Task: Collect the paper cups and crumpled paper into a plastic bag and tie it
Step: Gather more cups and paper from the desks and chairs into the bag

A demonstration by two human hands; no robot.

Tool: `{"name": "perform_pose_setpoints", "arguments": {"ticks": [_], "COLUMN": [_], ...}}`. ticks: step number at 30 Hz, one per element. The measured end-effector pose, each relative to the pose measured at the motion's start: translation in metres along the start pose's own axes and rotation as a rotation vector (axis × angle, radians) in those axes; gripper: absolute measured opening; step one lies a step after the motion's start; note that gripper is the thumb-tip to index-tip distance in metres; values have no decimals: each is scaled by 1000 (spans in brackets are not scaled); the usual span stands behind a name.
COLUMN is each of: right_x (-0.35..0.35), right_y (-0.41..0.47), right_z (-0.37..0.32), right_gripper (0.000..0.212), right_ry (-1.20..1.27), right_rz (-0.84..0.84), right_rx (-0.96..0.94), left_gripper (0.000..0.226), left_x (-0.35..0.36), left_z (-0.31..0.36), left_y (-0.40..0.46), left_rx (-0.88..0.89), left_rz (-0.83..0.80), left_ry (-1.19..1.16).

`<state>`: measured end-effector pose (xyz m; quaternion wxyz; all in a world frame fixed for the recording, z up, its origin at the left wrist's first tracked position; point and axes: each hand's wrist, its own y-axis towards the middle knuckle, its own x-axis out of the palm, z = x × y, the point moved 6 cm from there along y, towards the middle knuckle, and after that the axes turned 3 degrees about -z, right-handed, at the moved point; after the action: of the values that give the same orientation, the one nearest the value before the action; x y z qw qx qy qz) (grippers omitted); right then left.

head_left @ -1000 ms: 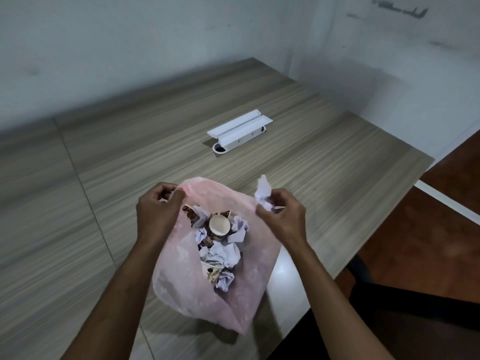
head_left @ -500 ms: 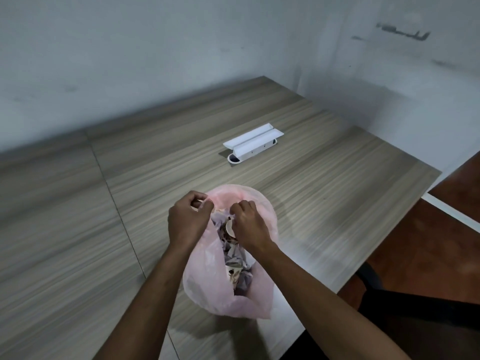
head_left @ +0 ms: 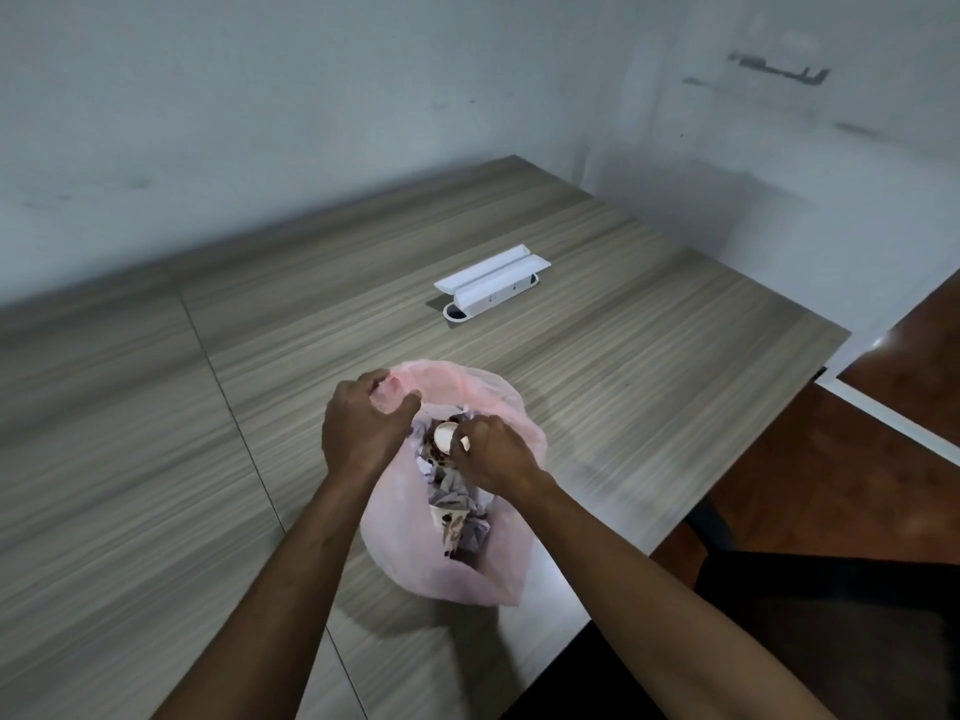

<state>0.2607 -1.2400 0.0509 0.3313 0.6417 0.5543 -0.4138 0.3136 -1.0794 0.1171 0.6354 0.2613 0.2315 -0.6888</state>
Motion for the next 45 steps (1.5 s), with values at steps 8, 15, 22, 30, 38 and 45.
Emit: {"name": "perform_pose_setpoints", "arguments": {"ticks": [8,15,22,30,38,45], "right_x": [-35,-75,-108,-130,-99,-93], "right_y": [-47,-118,-243,-381,-445,-460], "right_z": [13,48,87,111,134,128], "right_gripper": [29,31,33,67,83,82], "right_ry": [22,49,-69,-171,371,566], "right_rz": [62,110,232,419,439,491], "right_rx": [73,305,614,899,964,989], "left_gripper": [67,59,61,80,120,107], "left_x": [-6,4,41,69,117,114], "left_z": [13,47,55,60,36,32], "left_y": [-43,-97,-185,-303,-442,-458], "left_rx": [47,186,342,432,405,352], "left_rz": [32,-160,-450,-841,-1578,-1439], "left_ry": [90,-31,-93,-125,8,-127]}}
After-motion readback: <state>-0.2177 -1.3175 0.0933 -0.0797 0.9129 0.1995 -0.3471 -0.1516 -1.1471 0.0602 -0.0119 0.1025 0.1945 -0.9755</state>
